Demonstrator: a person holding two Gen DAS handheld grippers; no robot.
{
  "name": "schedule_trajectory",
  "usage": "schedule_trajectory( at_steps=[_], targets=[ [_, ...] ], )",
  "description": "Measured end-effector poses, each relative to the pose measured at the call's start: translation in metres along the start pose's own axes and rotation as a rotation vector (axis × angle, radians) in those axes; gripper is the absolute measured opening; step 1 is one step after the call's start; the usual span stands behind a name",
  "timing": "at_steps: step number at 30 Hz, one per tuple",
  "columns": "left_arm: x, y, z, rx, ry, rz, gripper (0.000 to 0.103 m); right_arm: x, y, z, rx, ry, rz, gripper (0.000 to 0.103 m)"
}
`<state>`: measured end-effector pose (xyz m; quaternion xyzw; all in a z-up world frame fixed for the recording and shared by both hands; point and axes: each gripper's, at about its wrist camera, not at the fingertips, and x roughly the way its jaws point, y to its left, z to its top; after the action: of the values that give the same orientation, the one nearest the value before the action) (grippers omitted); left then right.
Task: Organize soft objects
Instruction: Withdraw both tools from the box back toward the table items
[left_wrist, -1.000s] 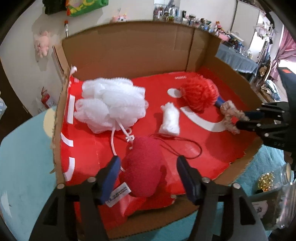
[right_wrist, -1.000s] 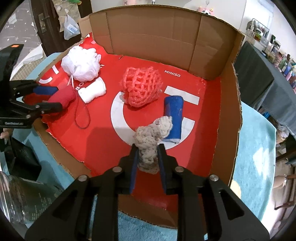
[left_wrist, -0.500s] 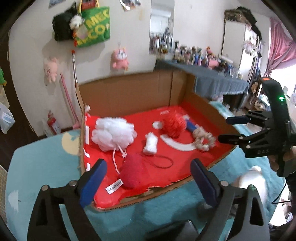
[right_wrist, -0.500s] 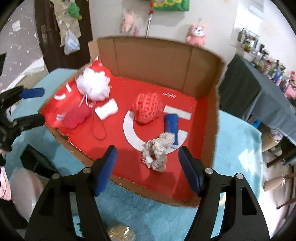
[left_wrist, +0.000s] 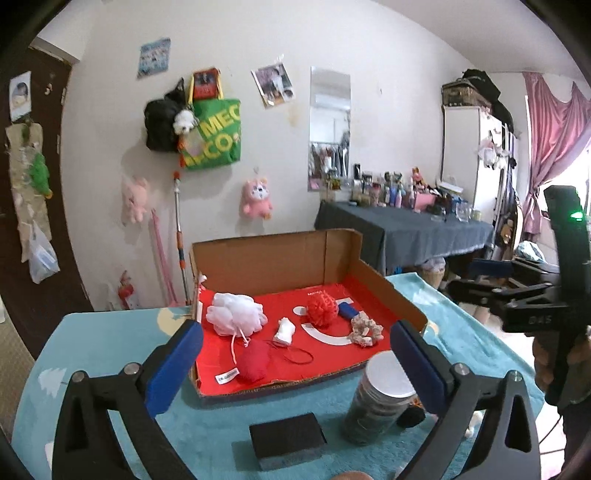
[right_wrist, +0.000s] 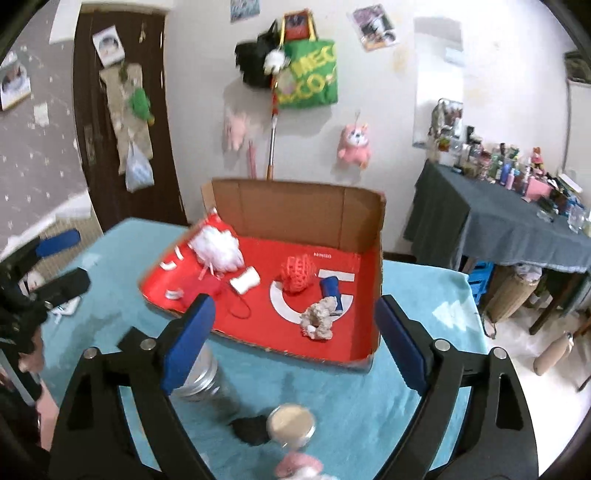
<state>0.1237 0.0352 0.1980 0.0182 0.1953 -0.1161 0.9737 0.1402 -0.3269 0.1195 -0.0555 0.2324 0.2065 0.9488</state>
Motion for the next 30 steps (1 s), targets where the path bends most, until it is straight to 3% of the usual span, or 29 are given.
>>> schedule_trajectory(
  at_steps=[6, 12, 17, 26, 30],
  targets=[
    [-0.028, -0.014, -0.017, -0.032, -0.055, -0.003, 0.103, -0.053, 0.019, -0.026, -0.002, -0.136, -0.074, 0.095],
    [-0.055, -0.035, -0.043, -0.007, -0.145, 0.076, 0.103, -0.084, 0.043, -0.059, -0.044, -0.227, -0.148, 0.096],
    [-0.063, -0.044, -0.067, -0.023, -0.157, 0.100, 0.103, -0.098, 0.054, -0.092, -0.029, -0.291, -0.205, 0.099],
    [-0.053, -0.046, -0.105, -0.051, -0.096, 0.114, 0.103, -0.096, 0.052, -0.138, 0.040, -0.289, -0.243, 0.099],
    [-0.046, -0.045, -0.120, -0.062, -0.045, 0.111, 0.103, -0.083, 0.052, -0.154, 0.046, -0.240, -0.262, 0.099]
  ],
)
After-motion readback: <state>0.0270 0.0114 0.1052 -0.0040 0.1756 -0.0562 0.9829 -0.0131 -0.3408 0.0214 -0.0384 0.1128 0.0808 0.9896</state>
